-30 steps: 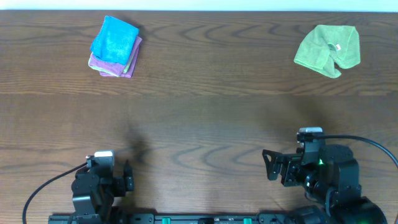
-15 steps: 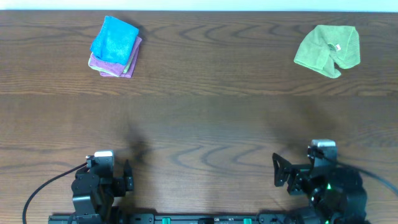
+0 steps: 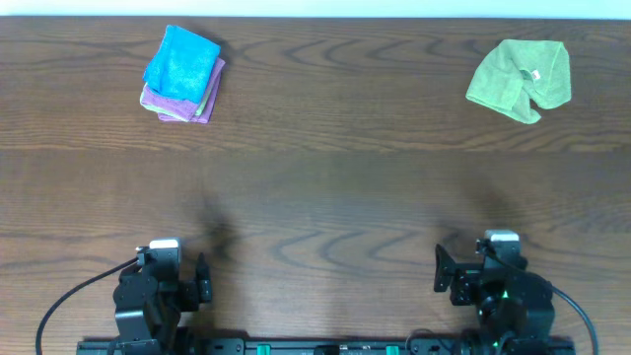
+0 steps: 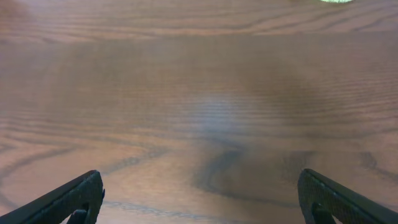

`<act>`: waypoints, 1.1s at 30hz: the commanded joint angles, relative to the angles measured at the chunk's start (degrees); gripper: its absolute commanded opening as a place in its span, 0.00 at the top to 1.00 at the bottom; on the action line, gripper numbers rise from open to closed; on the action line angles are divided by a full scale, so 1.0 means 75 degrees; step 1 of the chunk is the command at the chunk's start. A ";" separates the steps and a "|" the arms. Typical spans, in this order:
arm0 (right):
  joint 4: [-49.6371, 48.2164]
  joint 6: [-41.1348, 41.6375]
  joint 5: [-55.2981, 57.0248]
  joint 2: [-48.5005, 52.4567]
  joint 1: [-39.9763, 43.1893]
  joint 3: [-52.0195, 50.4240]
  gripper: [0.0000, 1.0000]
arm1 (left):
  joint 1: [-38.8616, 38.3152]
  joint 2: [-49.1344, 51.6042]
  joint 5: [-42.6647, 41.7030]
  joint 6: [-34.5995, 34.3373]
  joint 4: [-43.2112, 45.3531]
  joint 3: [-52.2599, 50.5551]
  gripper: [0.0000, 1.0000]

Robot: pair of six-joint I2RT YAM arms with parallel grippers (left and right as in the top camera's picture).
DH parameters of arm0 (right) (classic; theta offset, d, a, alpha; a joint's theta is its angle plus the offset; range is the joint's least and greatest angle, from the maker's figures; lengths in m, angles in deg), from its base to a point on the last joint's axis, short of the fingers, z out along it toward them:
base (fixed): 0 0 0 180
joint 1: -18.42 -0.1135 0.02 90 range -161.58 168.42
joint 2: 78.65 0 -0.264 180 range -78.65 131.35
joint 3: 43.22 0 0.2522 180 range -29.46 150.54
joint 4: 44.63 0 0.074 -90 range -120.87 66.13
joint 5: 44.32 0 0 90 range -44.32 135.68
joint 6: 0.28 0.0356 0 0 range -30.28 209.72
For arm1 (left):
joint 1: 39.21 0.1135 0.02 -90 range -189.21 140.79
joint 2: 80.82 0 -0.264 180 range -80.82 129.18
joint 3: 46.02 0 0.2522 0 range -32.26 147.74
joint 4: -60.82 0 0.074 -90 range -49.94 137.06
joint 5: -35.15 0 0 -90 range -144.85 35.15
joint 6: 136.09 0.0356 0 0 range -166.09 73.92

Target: Fold the cloth

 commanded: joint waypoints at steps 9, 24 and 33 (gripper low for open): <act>-0.0058 -0.0539 -0.0143 -0.0493 0.0184 -0.0685 0.01 | -0.0044 -0.0055 0.0143 0.0058 -0.0204 -0.0312 0.05; -0.0096 -0.0536 -0.0140 -0.0493 0.0181 -0.0959 0.01 | -0.0044 -0.0055 0.0146 0.0058 -0.0204 -0.0312 0.05; -0.0099 -0.0536 -0.0140 -0.0493 0.0181 -0.0959 0.01 | -0.0044 -0.0055 0.0146 0.0058 -0.0204 -0.0312 0.05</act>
